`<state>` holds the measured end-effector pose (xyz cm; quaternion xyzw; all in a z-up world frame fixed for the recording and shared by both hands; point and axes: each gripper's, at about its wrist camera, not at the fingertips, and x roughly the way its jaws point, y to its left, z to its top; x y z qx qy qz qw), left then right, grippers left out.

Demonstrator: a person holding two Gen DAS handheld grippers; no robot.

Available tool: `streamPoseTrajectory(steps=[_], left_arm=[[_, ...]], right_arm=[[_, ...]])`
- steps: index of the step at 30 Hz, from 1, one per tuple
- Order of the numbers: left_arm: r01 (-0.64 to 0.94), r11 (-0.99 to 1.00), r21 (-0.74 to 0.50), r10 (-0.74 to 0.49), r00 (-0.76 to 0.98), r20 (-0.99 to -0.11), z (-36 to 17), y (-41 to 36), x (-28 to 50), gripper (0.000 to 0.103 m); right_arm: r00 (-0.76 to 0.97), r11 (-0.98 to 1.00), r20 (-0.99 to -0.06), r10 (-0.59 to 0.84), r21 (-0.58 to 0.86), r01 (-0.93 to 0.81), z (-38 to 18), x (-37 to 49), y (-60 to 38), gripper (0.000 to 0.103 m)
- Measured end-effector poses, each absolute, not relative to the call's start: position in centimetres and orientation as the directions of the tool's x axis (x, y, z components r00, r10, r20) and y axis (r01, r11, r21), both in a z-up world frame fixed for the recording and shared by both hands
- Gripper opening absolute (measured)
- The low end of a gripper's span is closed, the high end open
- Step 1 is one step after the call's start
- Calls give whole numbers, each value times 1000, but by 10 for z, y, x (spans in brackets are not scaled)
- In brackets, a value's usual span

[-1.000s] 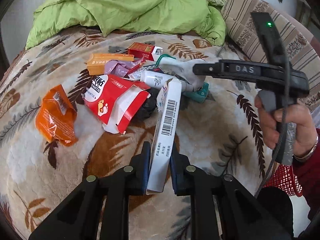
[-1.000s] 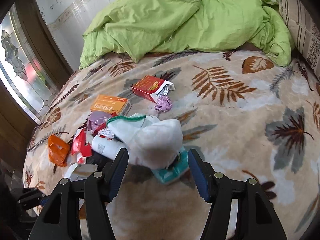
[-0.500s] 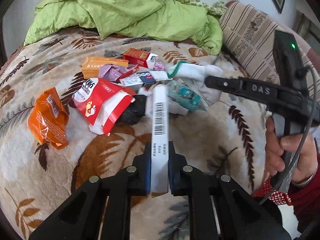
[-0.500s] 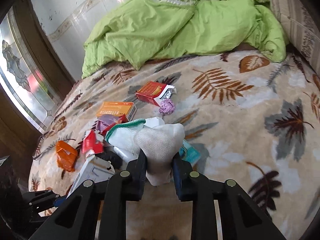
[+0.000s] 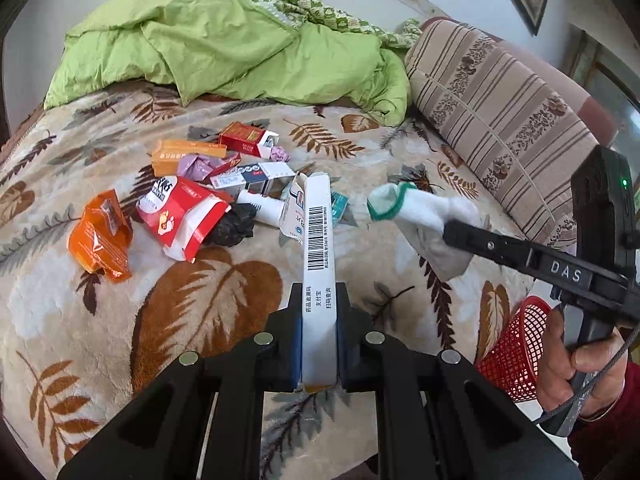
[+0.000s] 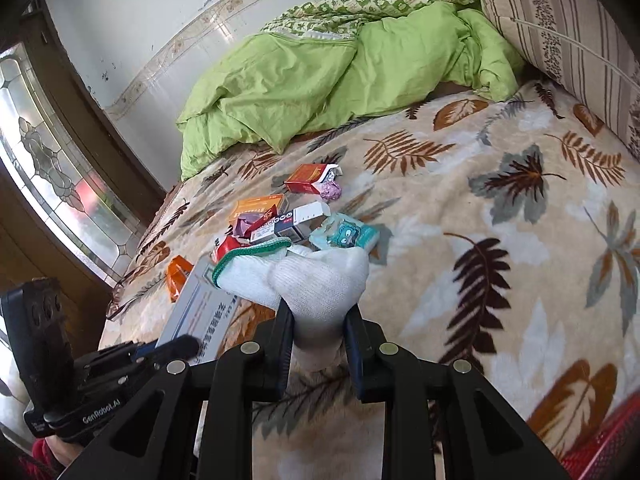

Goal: Collect trash
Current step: 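Close the right tool on the white sock while the left tool holds the white box, then carry the white box and white sock over the red basket with both tools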

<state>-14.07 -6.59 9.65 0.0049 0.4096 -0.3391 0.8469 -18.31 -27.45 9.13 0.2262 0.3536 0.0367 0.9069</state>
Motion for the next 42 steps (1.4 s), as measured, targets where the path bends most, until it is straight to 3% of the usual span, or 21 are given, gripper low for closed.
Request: streamPoseTrajectory(steps=[23,33,42], left_arm=[[744,631,-218,-656,362,-662,135,-131,-201,13],[864,427,-266,-732,157,-663,145,-222,-248,13],[904,269,-333,-700,-53,-712,114,-310,-295,13]], right_arm=[[799,840,-595,90,476,260,117,-298,-331,25],[777,758,-620,-108,454,468,127,-385,-399,25],[690,623,-685,-233,440,647,105,-461,-449,25]])
